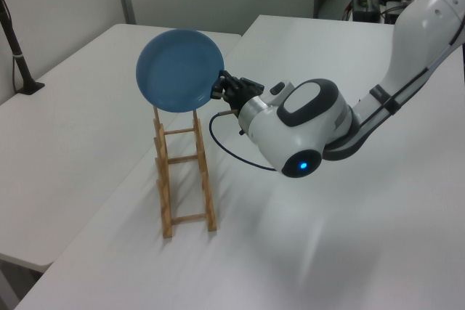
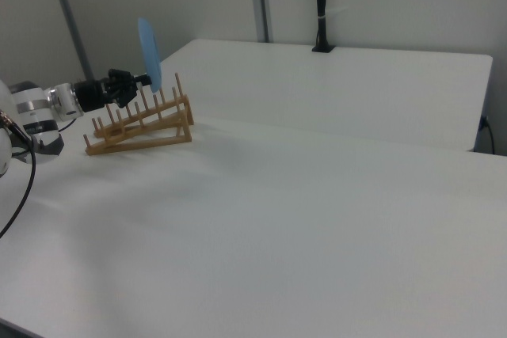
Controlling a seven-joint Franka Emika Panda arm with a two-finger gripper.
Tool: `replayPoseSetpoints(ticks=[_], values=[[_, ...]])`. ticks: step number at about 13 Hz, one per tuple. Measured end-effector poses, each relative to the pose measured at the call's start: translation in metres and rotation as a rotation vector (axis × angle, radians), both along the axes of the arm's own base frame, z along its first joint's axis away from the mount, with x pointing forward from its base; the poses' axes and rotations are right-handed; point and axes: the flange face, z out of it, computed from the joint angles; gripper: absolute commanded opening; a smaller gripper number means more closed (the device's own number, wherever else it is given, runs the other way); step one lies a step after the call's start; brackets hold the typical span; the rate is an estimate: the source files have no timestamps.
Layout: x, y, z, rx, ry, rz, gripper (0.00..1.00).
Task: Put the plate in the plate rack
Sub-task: 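Lower the plate upright between the rack pegs, then open the gripper to release the plate rim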
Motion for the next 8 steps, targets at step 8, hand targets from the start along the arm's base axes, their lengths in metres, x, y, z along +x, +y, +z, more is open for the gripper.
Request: replayPoseSetpoints(ticks=[8], values=[[0.016,-0.011,-0.020,-0.009,-0.009,-0.034,0.00]])
